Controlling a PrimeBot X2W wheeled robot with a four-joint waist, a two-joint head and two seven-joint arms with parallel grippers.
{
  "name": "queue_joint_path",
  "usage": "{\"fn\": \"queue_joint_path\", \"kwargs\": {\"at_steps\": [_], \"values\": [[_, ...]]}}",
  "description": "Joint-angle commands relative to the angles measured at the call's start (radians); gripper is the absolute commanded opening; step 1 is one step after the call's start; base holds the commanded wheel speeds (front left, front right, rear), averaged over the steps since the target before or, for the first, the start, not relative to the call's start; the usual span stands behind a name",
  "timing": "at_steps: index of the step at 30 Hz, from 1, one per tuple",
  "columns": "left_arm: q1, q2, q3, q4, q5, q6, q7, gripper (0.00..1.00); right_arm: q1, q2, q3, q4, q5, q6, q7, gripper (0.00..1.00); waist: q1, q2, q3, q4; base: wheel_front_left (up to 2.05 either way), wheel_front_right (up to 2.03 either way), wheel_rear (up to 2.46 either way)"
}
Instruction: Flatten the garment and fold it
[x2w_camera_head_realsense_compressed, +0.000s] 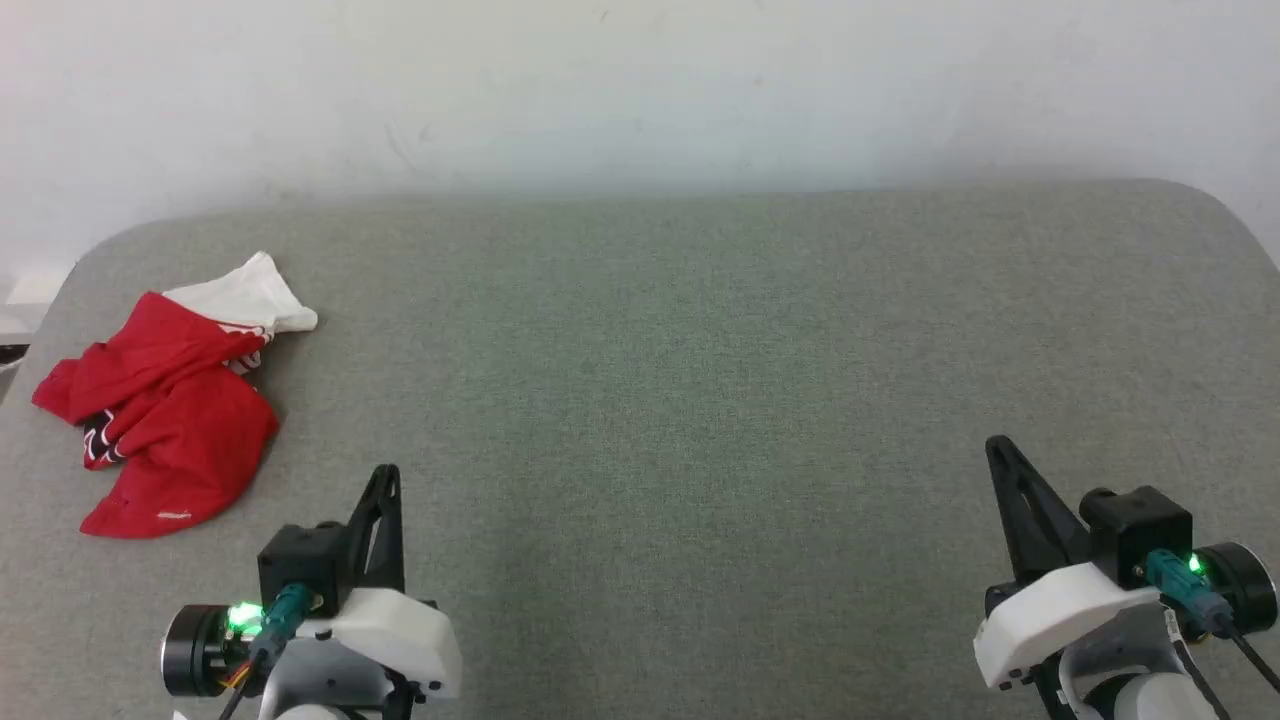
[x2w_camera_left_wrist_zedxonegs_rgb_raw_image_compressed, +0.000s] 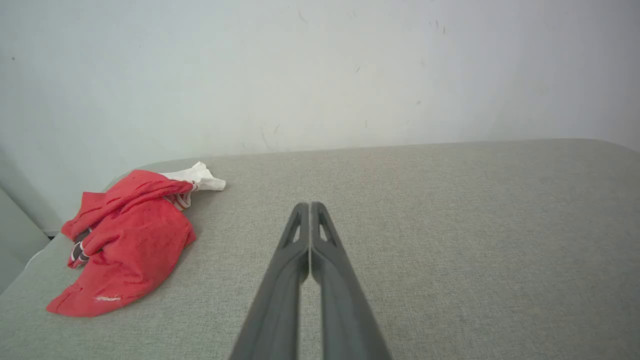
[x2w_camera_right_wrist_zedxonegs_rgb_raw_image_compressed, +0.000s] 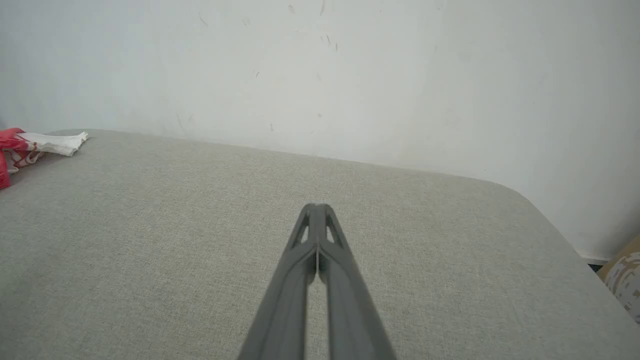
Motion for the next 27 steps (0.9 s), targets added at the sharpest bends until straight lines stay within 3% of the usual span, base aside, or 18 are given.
{"fn": "queue_joint_path", "kwargs": {"at_steps": [1, 27], "values": [[-0.013, -0.002, 0.004, -0.006, 0.007, -0.005, 0.0, 0.0, -0.007, 0.003, 0.0, -0.006, -0.008, -0.002, 0.0, 0.0, 0.0, 0.0, 0.0, 0.0, 0.0, 0.0, 0.0], [-0.013, -0.002, 0.004, -0.006, 0.007, -0.005, 0.0, 0.0, -0.007, 0.003, 0.0, -0.006, -0.008, -0.002, 0.0, 0.0, 0.0, 0.0, 0.0, 0.0, 0.0, 0.0, 0.0]]}}
